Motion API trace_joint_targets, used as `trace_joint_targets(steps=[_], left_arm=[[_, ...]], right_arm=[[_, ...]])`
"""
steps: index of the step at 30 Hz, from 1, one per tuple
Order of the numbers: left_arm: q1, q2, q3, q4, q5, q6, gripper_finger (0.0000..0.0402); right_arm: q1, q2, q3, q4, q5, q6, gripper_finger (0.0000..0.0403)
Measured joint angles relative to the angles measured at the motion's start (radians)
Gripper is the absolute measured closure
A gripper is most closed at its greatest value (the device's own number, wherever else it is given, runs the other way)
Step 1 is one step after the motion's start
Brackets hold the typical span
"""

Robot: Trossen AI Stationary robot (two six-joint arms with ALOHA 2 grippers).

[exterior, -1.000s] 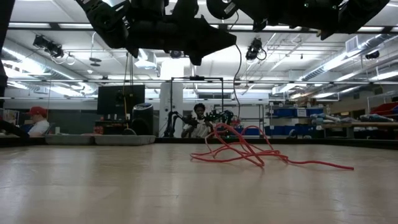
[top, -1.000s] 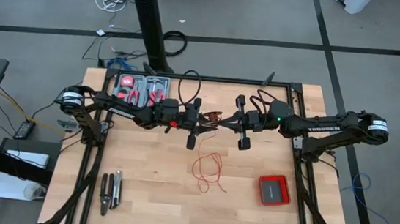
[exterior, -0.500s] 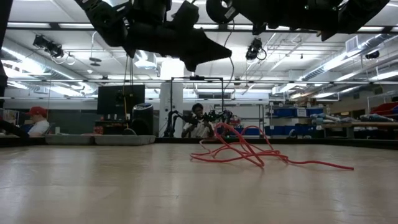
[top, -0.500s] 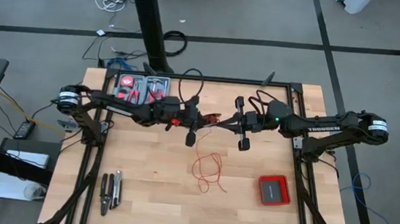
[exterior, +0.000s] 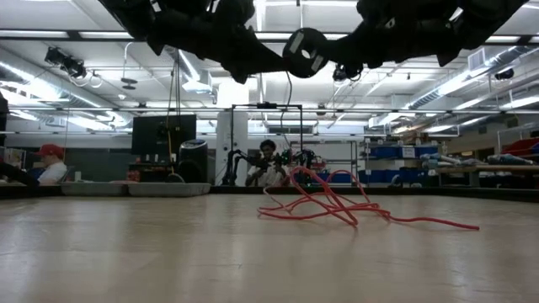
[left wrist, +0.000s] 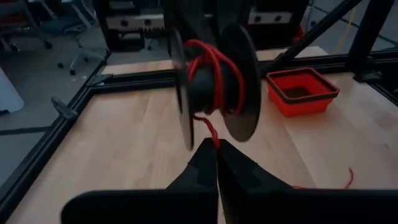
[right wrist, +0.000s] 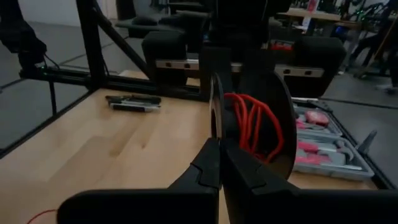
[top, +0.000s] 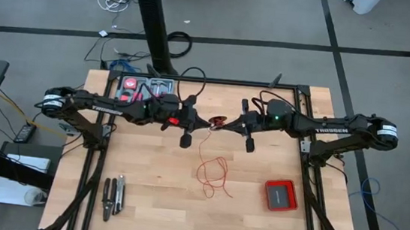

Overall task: Coil cords
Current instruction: Coil the red wire onto the spool

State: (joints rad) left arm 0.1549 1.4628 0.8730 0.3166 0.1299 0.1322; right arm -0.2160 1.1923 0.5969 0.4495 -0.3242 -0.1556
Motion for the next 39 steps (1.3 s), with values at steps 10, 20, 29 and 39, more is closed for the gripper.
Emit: trace_joint_targets(steps=[10, 20, 29, 39], left_arm=[[0.000, 0.000, 0.000, -0.057, -0.001, 0.001, 0.0400], [0.000, 0.000, 0.006, -0.059, 0.000, 0.099, 0.0400], [-0.018, 0.001, 0.049, -0.019, -0.096, 0.350, 0.0400], [-0.035, 0.002, 0.050, 0.130, -0.143, 0.593, 0.0400]], right_arm=[[-0.065, 0.000, 0.000, -0.085, -0.062, 0.023, 0.0401], [-0.114, 0.000, 0.000, -0.144, -0.194, 0.052, 0.0402], [-0.126, -0.001, 0.004, -0.119, -0.313, 0.125, 0.0402], [-0.112, -0.001, 0.005, -0.066, -0.354, 0.154, 0.0402]])
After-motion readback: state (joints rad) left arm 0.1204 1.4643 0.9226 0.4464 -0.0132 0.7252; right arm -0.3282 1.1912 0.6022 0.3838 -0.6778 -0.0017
